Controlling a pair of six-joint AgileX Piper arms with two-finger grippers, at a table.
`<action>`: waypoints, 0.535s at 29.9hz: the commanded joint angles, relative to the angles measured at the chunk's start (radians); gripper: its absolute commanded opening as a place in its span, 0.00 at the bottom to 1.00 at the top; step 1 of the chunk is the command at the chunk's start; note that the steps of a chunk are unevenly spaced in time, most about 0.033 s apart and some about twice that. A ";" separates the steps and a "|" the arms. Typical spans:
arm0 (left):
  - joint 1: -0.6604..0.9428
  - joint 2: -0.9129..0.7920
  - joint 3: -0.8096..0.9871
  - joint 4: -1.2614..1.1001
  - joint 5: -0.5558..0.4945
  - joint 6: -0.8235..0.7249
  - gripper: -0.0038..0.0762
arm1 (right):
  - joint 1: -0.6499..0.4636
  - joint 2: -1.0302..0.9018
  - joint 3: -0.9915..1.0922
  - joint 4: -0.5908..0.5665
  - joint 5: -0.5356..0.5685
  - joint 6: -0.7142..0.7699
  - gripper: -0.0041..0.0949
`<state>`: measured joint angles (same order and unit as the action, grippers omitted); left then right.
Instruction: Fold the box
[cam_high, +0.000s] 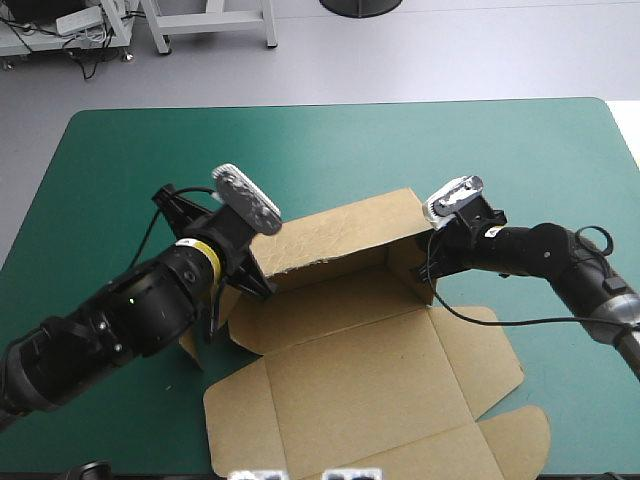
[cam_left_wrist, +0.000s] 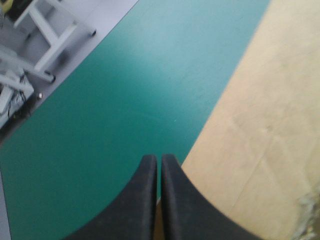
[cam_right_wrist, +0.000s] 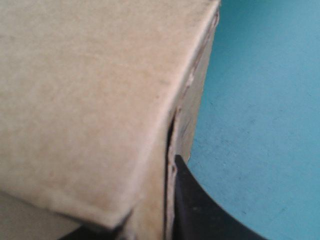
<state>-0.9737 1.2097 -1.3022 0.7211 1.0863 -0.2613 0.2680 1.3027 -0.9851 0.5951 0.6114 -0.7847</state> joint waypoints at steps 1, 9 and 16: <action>0.161 -0.034 -0.031 -0.027 -0.028 0.026 0.07 | 0.004 -0.040 -0.110 -0.150 0.154 0.144 0.02; 0.516 -0.036 -0.031 -0.152 -0.060 0.109 0.07 | 0.004 -0.034 -0.260 -0.382 0.377 0.347 0.02; 0.738 -0.036 -0.024 -0.359 -0.098 0.217 0.07 | 0.004 0.034 -0.288 -0.467 0.548 0.401 0.02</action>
<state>-0.2928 1.2013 -1.2992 0.4340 1.0539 -0.0927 0.2688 1.3289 -1.2475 0.1610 1.0097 -0.3872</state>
